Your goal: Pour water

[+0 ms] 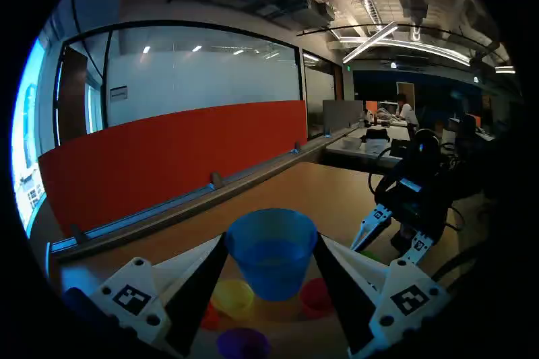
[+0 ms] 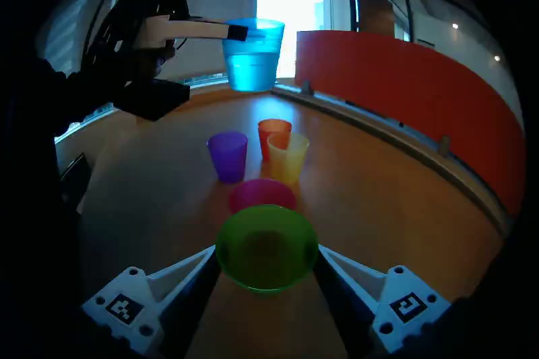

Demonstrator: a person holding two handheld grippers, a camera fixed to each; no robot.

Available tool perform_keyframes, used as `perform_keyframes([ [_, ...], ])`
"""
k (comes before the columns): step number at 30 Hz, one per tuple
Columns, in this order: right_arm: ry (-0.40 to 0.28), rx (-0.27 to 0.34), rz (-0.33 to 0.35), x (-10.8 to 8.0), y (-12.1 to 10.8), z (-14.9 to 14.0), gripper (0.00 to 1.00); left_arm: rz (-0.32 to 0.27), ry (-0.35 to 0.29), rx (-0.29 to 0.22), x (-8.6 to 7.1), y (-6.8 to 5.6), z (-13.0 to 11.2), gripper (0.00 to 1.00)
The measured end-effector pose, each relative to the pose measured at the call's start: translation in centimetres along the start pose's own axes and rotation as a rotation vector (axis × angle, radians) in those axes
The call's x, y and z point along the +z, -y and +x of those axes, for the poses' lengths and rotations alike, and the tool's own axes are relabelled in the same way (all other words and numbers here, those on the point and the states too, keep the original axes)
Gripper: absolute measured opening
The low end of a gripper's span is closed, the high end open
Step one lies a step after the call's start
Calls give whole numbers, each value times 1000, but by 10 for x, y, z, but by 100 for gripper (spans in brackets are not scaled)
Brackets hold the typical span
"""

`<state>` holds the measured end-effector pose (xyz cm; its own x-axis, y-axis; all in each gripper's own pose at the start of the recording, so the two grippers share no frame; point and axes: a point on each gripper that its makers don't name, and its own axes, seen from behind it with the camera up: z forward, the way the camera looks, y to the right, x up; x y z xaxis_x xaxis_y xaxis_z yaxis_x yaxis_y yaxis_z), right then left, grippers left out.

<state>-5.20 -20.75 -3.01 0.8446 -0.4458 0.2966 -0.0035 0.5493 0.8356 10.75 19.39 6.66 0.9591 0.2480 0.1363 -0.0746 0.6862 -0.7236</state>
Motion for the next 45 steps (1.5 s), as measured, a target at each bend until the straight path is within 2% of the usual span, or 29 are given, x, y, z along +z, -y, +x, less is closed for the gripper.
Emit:
perform_keyframes([
  [17,-139,-6,-24,-28,5,69,91,32,-13,-4,-17,0,3,88],
  [29,-241,-19,-49,-37,10,107,92,40,-34,-2,-26,-3,8,88],
  [45,-401,5,-68,-45,11,148,92,42,-48,-8,-31,-6,10,88],
])
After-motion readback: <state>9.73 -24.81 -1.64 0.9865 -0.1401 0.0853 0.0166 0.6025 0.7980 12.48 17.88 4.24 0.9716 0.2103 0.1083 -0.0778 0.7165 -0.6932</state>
